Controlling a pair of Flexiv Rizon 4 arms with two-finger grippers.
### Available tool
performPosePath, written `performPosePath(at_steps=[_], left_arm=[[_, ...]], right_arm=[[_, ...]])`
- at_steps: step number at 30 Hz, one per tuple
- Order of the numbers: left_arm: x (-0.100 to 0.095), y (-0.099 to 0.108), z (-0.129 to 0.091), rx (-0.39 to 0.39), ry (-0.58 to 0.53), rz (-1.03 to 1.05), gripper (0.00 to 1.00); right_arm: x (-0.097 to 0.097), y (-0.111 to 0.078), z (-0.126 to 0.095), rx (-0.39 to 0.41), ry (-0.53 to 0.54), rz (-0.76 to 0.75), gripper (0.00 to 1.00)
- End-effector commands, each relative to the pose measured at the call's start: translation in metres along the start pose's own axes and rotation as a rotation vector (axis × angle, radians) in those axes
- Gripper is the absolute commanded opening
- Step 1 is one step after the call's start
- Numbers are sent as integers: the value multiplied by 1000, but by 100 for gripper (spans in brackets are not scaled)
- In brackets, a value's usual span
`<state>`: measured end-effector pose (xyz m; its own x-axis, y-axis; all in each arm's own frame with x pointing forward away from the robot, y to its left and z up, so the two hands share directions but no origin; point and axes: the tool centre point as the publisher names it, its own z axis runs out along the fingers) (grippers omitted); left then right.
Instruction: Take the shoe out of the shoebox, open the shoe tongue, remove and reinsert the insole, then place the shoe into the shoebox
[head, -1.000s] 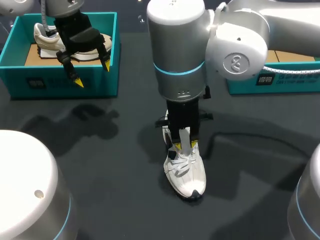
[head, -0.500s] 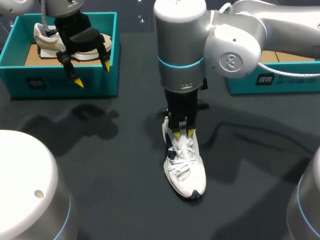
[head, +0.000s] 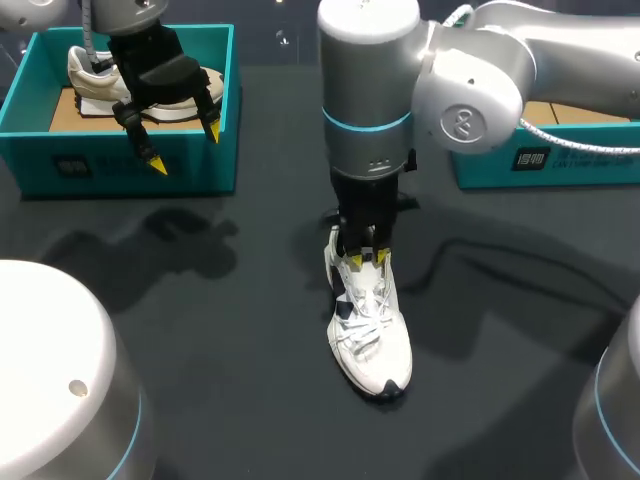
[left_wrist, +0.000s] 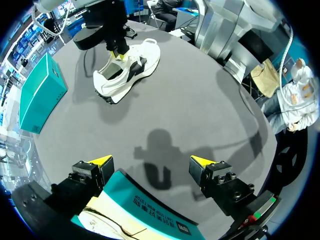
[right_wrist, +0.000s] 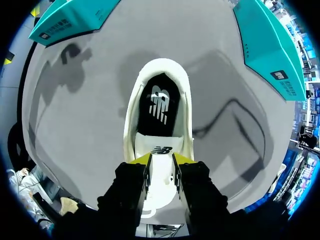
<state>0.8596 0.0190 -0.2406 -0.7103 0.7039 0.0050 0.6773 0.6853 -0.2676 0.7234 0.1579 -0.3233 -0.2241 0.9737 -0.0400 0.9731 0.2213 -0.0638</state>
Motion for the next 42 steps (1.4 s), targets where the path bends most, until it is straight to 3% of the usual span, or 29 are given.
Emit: performPosePath(at_steps=[1,13,21,28,29,30,31,42], left_arm=[[2,0,0,-3,-2,1,100],[2,0,0,-3,-2,1,100],[2,0,0,-3,-2,1,100],[2,0,0,-3,-2,1,100],[2,0,0,-3,-2,1,100],[2,0,0,-3,-2,1,100],[2,0,0,-3,-2,1,100],[2,0,0,-3,-2,1,100]], right_arm=[[-1,4,-7,0,-19,-4,26],[0,18,14,16,54,-36,26],[1,15,-21,-31,-28,-110,32],[-4,23,-51,-62,-59,-494,44],[-2,25,-54,-61,-74,-603,46],[0,26,-56,-60,-90,-712,56],[2,28,-57,-56,-98,-792,100],[2,29,-58,-47,-90,-813,100]])
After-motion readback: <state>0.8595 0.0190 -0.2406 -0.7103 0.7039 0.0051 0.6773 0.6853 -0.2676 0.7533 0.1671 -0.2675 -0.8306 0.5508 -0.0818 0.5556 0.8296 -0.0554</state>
